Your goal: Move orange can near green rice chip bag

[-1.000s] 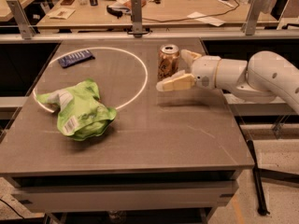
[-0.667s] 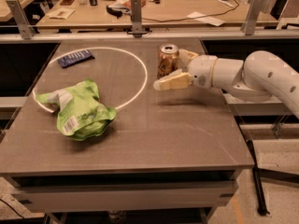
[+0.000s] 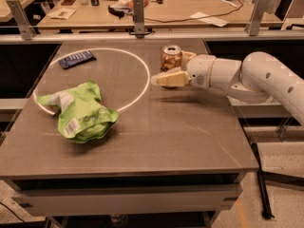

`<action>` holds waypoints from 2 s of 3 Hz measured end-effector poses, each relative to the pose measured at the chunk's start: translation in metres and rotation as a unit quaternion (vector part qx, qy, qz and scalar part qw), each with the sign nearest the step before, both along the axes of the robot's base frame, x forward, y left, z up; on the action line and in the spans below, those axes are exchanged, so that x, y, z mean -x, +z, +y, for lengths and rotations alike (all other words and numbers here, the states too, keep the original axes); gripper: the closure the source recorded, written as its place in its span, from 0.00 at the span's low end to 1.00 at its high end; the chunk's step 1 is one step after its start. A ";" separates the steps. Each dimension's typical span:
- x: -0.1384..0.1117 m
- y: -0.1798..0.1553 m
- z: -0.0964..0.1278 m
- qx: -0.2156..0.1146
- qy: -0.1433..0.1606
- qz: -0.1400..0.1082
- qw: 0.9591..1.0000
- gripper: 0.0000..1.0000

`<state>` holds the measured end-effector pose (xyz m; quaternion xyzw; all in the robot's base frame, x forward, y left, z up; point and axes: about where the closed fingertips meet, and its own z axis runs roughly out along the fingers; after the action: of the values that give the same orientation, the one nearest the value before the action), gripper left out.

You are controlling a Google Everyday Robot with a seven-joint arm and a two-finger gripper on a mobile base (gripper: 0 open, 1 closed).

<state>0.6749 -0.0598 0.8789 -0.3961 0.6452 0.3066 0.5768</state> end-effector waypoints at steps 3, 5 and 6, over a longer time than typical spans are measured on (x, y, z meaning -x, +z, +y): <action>0.005 0.003 0.013 0.000 0.038 -0.009 0.999 0.86; 0.041 0.020 0.045 -0.007 0.108 -0.019 0.994 1.00; 0.062 0.024 0.069 -0.013 0.148 -0.024 0.989 1.00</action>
Offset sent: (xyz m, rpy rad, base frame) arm 0.0067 -0.0016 -0.0046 -0.0024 -0.0137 0.0274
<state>0.6127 0.0088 0.9031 -0.4872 0.5613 0.3869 0.5458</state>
